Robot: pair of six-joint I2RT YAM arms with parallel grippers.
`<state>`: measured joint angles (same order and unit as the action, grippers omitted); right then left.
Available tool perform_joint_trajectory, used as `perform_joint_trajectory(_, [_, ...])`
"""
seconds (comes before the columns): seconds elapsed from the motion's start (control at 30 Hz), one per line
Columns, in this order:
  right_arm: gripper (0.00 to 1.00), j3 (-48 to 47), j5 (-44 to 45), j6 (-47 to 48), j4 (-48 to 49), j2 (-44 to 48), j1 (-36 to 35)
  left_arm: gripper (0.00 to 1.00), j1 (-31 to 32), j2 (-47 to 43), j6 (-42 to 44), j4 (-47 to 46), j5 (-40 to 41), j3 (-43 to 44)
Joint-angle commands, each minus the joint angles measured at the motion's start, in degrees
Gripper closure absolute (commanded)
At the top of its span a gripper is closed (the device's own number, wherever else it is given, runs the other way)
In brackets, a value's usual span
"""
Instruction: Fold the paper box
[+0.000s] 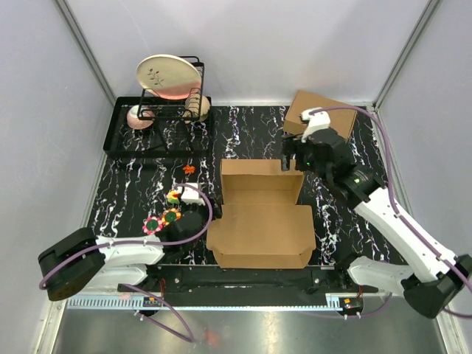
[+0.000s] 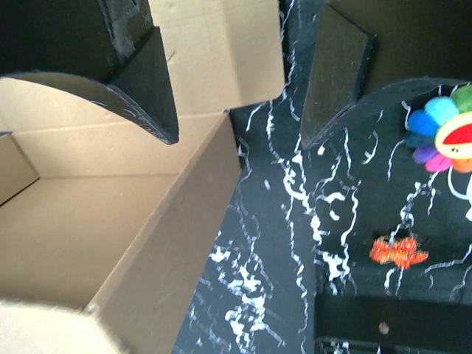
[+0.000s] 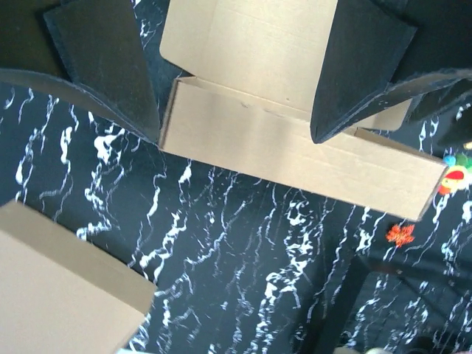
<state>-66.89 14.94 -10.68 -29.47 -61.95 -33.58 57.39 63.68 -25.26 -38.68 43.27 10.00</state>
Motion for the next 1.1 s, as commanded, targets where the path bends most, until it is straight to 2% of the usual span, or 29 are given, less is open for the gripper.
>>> perform_joint_trajectory(0.0, [0.11, -7.89, 11.41, 9.70, -4.71, -2.99, -7.80, 0.30, 0.45, 2.67, 5.29, -12.12, 3.05, 3.36])
perform_joint_trajectory(0.07, [0.11, -8.43, 12.30, 14.68, -4.02, -3.17, -9.65, 0.30, 0.45, 5.39, 6.79, -15.28, 4.54, 4.06])
perform_joint_trajectory(0.1, [0.10, -8.08, 14.48, 16.98, -3.49, -3.09, -12.79, 0.30, 0.45, 5.66, 6.80, -15.46, 4.81, 4.15])
perform_joint_trajectory(0.2, [0.09, -5.54, 21.67, 28.40, -0.77, -3.87, -18.43, 0.30, 0.45, 3.92, 2.60, -12.58, 5.42, 3.80])
perform_joint_trajectory(0.27, [0.10, -2.65, 25.30, 38.59, 3.97, -4.49, -23.09, 0.30, 0.80, 0.67, -0.30, -6.53, 7.69, 3.27])
perform_joint_trajectory(0.3, [0.10, 1.90, 29.14, 42.37, 6.51, -4.32, -24.59, 0.30, 0.89, -1.00, -5.28, -2.76, 8.75, 3.27])
perform_joint_trajectory(0.33, [0.10, 4.64, 31.10, 50.06, 13.93, -3.71, -27.73, 0.30, 0.97, -4.67, -8.20, 5.11, 9.55, 3.18])
perform_joint_trajectory(0.43, [0.11, 13.35, 33.66, 58.99, 24.86, -2.21, -30.22, 0.30, 1.67, -12.14, -16.22, 14.99, 12.01, 1.18])
perform_joint_trajectory(0.57, [0.12, 18.28, 34.37, 64.28, 31.47, -2.03, -32.68, 0.30, 1.94, -21.47, -18.34, 19.95, 13.95, -1.91])
perform_joint_trajectory(0.67, [0.12, 18.56, 34.46, 65.61, 32.47, -4.22, -33.65, 0.30, 1.85, -27.02, -18.25, 22.06, 14.91, -3.49])
perform_joint_trajectory(1.07, [0.13, 16.27, 31.03, 68.95, 36.42, -16.53, -33.83, 0.30, 1.85, -31.69, -17.81, 26.46, 14.48, -3.58])
